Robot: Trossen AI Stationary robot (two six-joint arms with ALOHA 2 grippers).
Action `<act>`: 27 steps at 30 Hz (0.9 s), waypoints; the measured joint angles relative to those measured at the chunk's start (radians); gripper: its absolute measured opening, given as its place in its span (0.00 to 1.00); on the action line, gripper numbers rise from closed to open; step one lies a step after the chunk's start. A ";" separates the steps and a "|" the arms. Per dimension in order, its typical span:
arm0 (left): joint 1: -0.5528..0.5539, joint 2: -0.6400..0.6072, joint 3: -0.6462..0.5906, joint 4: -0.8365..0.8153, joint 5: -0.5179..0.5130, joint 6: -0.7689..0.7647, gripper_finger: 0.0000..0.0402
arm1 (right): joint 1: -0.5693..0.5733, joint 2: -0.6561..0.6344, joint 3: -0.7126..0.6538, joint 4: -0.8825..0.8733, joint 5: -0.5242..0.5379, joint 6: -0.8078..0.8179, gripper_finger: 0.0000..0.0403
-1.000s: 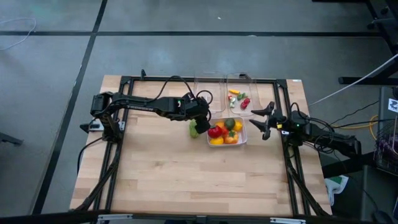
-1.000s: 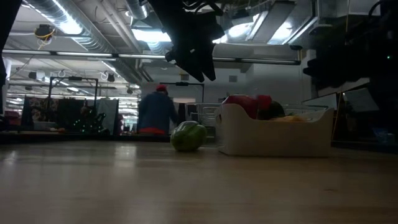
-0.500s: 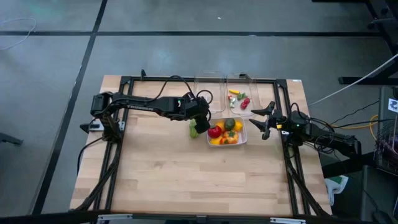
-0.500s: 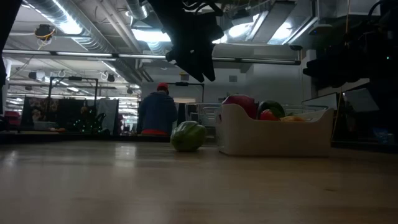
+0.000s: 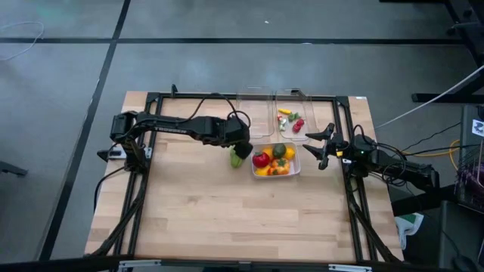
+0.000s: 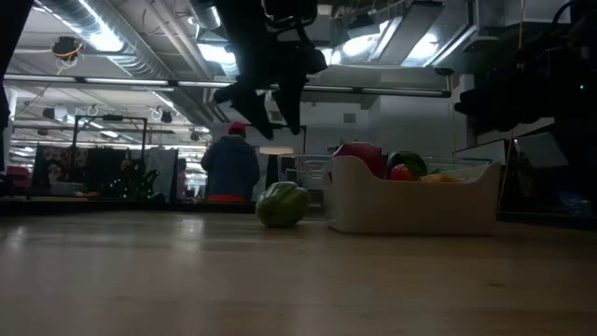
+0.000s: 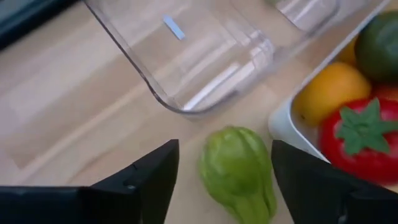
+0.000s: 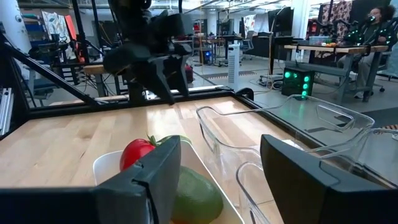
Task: Sort produce into baskets
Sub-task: Put the chayote into the left transparent bin
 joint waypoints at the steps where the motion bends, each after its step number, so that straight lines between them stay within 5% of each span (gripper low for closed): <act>1: 0.000 0.000 0.000 -0.003 0.015 -0.001 0.64 | 0.000 0.000 0.000 0.000 0.000 0.000 0.54; 12: -0.004 0.015 0.000 -0.025 0.051 -0.143 0.84 | 0.000 0.000 0.000 0.001 -0.001 0.000 0.54; 27: -0.009 0.090 -0.140 0.142 0.162 -0.217 0.87 | 0.000 0.000 0.000 0.001 0.000 0.000 0.54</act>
